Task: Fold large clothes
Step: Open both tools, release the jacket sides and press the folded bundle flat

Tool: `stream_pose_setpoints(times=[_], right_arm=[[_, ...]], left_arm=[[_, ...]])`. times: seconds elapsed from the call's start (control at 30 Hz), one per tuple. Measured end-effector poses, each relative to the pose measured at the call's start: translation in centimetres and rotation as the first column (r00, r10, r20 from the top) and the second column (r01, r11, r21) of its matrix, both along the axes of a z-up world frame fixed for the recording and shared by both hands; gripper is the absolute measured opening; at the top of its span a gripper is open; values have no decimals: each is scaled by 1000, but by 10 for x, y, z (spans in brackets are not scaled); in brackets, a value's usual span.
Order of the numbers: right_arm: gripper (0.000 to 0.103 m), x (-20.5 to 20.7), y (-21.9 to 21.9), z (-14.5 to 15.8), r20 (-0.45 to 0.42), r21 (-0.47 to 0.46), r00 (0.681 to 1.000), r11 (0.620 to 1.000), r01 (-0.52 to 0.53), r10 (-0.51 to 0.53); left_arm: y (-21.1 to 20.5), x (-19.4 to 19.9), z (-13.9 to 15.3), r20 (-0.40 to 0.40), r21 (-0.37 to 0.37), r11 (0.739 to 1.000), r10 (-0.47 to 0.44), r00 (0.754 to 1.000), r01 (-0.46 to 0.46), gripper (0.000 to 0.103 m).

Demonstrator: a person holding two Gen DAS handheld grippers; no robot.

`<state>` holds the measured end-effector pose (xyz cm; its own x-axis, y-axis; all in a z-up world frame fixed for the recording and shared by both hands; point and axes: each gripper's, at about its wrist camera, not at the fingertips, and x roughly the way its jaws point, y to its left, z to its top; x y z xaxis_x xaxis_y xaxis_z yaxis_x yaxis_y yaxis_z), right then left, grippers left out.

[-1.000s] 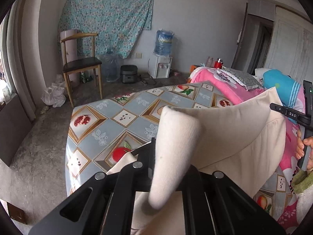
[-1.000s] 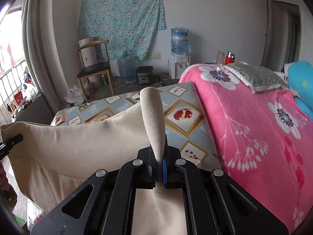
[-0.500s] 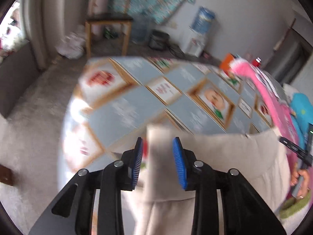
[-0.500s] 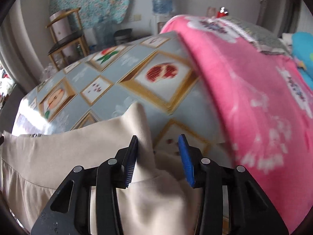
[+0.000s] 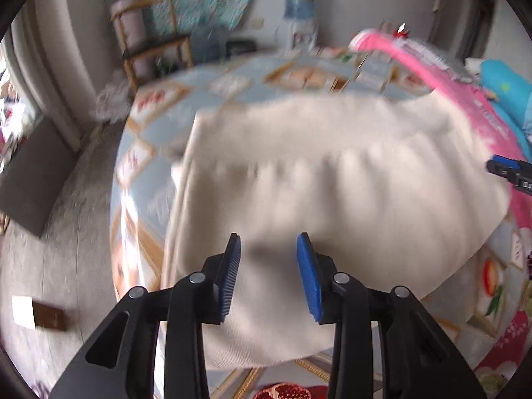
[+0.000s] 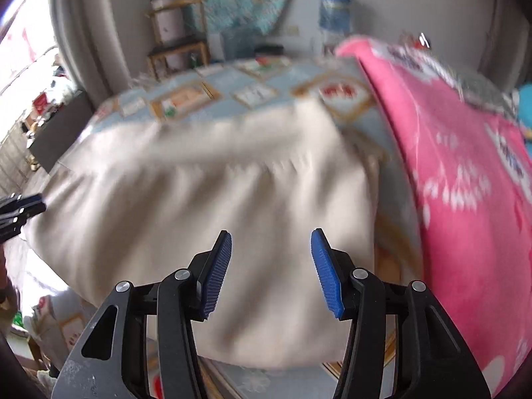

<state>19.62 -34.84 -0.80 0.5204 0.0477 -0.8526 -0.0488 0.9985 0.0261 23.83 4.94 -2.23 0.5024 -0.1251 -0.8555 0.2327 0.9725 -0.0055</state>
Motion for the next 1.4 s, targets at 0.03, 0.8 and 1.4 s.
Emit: stream_pose_setpoints(times=[0.03,0.8,1.4], right_arm=[[45,3,-8,-13,-35,6,999,1000,26,-26],[82,-62,33,22,85,124,991,988,95,-106],[94,-75,120,15,104,-16,992,998,67,-65]], left_arm=[[4,-1,-10,-5,-7,1000,13,1000,-13,34],[-28,-62,23,170,19,999,24,985,-28,66],[-57,-80,20,201,15,999,35,979,-39,77]])
